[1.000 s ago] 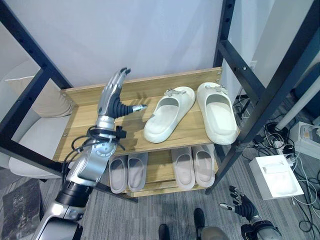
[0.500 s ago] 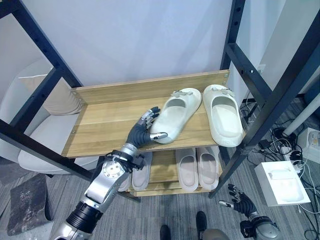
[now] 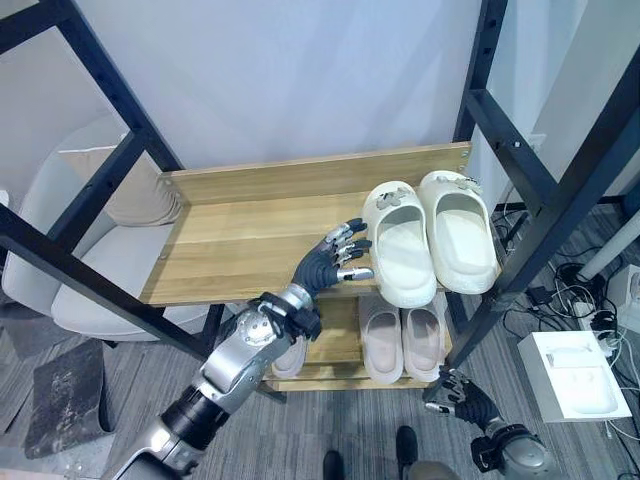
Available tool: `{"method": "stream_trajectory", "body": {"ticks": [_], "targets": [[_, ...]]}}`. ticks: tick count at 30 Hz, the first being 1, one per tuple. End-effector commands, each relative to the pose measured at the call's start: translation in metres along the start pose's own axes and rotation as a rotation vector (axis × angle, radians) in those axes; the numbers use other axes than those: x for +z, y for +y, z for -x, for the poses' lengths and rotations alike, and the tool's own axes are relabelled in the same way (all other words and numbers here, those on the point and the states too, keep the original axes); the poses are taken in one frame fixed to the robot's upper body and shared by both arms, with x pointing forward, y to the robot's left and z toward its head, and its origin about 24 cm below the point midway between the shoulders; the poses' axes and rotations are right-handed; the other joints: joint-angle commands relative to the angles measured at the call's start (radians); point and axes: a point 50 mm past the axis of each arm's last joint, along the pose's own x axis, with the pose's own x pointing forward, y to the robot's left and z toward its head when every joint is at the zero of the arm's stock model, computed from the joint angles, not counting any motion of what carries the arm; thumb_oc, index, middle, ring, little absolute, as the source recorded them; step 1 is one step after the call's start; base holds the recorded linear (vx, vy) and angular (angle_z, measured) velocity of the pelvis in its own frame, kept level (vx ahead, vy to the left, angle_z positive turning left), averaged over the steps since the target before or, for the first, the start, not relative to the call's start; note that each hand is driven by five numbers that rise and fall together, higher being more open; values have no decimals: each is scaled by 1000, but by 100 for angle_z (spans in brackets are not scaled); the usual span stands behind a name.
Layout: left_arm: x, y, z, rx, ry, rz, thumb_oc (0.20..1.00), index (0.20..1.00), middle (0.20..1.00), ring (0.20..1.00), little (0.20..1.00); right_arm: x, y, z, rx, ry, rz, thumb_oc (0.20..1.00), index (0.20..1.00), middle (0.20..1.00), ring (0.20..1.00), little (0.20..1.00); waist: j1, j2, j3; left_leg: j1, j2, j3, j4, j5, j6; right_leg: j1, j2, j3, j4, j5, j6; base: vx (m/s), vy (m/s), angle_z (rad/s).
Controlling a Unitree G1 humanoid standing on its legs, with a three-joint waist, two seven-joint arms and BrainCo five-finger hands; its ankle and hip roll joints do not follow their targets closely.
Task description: Arrange the slippers neatly on the shoe rack.
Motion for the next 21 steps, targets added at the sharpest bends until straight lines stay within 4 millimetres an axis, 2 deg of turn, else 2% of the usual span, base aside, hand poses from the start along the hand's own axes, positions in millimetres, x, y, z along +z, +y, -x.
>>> {"method": "stream_trajectory", "body": {"ticks": [1,9,15,21], "targets": [[23,-27,-35,-111,-102,-69,1000,1000,1000,1000,1000,18,2,-6,-18,-83,-20,1000,1000,1000,1000,1000,-40,-48,-7,36,-21,-20,-7,-58,-7,88,-21,-8,2,-148,78,0,0,0],[16,-15,-50,26,-80,-132,1000,1000,1000,1000,1000,18,5,-13,-37,-71,-37,1000,1000,1000,1000,1000,-52,-47,-6,37,-20,-9,-7,-61,-7,86,-21,-2,2,-148,80,1,0,0],[17,-10,-50,72,-93,-137,1000,1000,1000,1000,1000,20,7,-17,-47,-74,-56,1000,1000,1000,1000,1000,-49,-49,-5,38,-20,-9,-7,-61,-8,89,-21,-2,2,-151,79,0,0,0],[19,-4,-54,107,-98,-254,1000,1000,1000,1000,1000,20,6,-20,-58,-75,-67,1000,1000,1000,1000,1000,-47,-51,-5,37,-18,-14,-7,-61,-9,89,-21,-6,2,-152,78,0,0,0]]}}
